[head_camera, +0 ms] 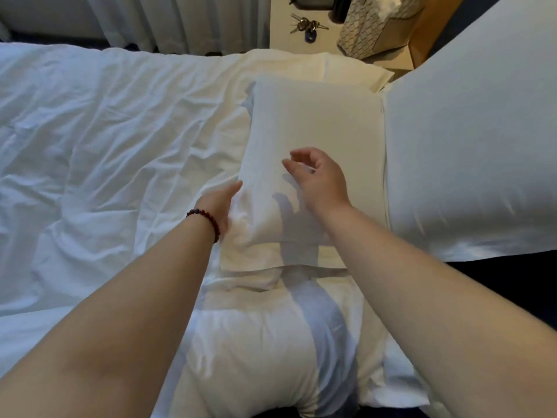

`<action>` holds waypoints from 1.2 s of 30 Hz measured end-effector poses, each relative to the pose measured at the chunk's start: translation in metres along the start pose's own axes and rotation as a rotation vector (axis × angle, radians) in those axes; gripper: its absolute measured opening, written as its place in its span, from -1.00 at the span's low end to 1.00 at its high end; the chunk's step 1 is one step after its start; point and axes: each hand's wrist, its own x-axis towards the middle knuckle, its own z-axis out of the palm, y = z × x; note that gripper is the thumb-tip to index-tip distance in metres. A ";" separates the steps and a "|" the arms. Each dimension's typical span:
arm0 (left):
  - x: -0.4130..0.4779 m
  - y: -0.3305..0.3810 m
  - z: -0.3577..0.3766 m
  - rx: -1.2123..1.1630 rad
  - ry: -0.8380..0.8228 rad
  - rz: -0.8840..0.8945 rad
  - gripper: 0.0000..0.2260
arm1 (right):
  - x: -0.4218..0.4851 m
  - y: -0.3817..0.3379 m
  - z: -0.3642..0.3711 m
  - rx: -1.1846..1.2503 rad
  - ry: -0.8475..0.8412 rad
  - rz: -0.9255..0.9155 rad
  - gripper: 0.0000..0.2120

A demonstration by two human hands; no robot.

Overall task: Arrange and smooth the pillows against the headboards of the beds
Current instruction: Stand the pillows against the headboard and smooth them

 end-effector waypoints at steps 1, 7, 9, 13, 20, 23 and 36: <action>0.000 0.006 0.003 -0.031 -0.029 -0.017 -0.62 | 0.016 0.001 -0.001 -0.190 -0.003 -0.106 -0.70; -0.011 0.005 -0.005 -0.074 0.173 0.128 -0.73 | 0.056 0.043 -0.043 -1.027 -0.334 0.024 -0.40; -0.017 0.003 -0.003 -0.076 0.170 0.152 -0.76 | 0.052 0.045 -0.044 -1.049 -0.365 0.047 -0.40; -0.036 0.011 -0.005 -0.036 0.207 0.213 -0.93 | 0.056 0.030 -0.047 -1.044 -0.448 0.173 -0.39; -0.074 0.058 0.011 0.118 0.184 0.413 -0.93 | 0.057 0.018 -0.067 -1.054 -0.595 0.191 -0.28; -0.085 0.074 0.041 0.265 0.129 0.506 -0.88 | 0.056 0.022 -0.082 -1.070 -0.656 0.147 -0.27; -0.029 0.112 0.103 0.394 0.272 0.556 -0.86 | 0.172 0.000 -0.058 -0.977 -0.251 -0.267 -0.37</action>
